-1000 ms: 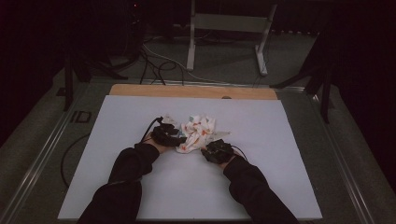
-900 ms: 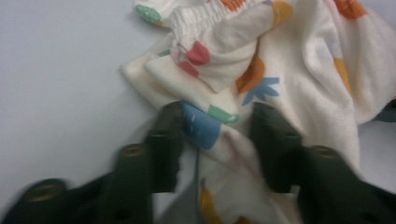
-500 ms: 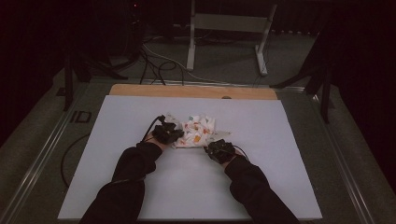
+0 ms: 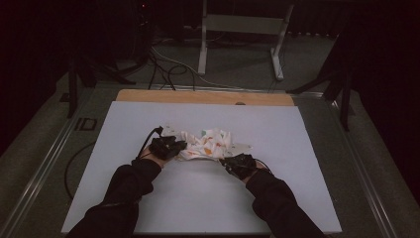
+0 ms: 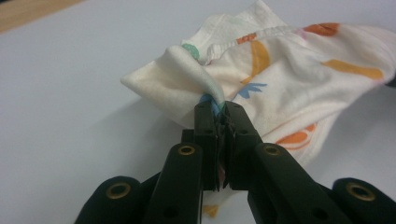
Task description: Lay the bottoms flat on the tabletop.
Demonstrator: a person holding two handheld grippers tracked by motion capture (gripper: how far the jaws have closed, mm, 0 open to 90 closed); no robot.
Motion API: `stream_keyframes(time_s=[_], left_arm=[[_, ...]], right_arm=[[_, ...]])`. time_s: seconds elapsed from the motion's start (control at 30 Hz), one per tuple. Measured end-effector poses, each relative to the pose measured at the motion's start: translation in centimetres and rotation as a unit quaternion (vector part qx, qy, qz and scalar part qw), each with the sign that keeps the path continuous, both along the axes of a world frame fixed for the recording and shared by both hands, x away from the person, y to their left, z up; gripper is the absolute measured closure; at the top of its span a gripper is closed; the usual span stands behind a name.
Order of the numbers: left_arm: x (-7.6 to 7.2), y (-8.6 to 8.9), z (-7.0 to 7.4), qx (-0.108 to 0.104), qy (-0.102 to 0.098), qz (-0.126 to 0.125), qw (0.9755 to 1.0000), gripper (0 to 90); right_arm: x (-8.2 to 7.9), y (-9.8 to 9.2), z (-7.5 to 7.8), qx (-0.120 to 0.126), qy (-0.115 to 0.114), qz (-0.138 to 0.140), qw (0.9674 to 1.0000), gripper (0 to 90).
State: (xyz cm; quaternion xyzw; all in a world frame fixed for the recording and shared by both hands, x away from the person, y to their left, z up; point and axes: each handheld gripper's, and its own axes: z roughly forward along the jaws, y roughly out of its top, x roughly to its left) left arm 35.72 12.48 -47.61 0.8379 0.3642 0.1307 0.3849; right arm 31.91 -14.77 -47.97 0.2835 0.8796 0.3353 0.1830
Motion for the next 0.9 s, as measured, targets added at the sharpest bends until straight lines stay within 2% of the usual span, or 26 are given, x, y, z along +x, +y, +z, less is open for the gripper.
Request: stream_keyframes(time_s=[0.2, 0.23, 0.27, 0.3, 0.33, 0.47, 0.57, 0.7, 0.8, 0.83, 0.9], left_arm=[[-4.2, 0.6, -0.4, -0.008, -0.001, -0.013, 0.9999, 86.1], [-4.2, 0.6, -0.4, -0.008, -0.001, -0.013, 0.9999, 86.1], [-4.2, 0.6, -0.4, -0.008, -0.001, -0.013, 0.9999, 86.1], [-5.9, 0.5, -0.7, -0.01, -0.001, -0.02, 0.9997, 86.1], [-6.4, 0.4, -0.9, -0.015, 0.001, -0.02, 0.9997, 86.0], [-7.9, 0.4, -1.5, -0.015, 0.007, -0.03, 0.9994, 85.5], [-8.4, 0.5, -1.8, -0.022, 0.017, -0.03, 0.9992, 85.3], [-10.0, 0.3, -2.4, -0.01, 0.025, -0.047, 0.9985, 85.3], [-10.5, 0.2, -2.5, -0.005, 0.033, -0.054, 0.998, 84.7], [-10.9, 0.1, -2.6, 0.005, 0.036, -0.063, 0.9974, 84.6], [-11.2, 0.2, -2.5, 0.005, 0.037, -0.07, 0.9968, 84.5]], right_arm=[[-2.2, -0.6, -0.1, 0.005, 0.014, 0.025, 0.9996, 86.9], [-2.2, -0.6, -0.1, 0.005, 0.014, 0.025, 0.9996, 86.9], [-2.6, -0.7, -0.3, -0.007, 0.01, 0.04, 0.9991, 86.9], [-3.4, -0.7, -0.4, -0.018, 0.009, 0.053, 0.9984, 86.8], [-3.7, -0.7, -0.5, -0.02, 0.007, 0.055, 0.9982, 86.8], [-4.8, -0.9, -0.8, -0.018, 0.006, 0.058, 0.9981, 86.8], [-5.3, -1.1, -1.0, -0.014, 0.013, 0.066, 0.9977, 86.7], [-6.2, -1.3, -1.4, -0.015, 0.021, 0.077, 0.9967, 86.1], [-6.4, -1.4, -1.5, -0.018, 0.02, 0.085, 0.996, 84.4], [-6.6, -1.5, -1.5, -0.019, 0.023, 0.082, 0.9962, 81.8], [-6.7, -1.8, -1.3, -0.022, 0.022, 0.088, 0.9957, 77.0]])
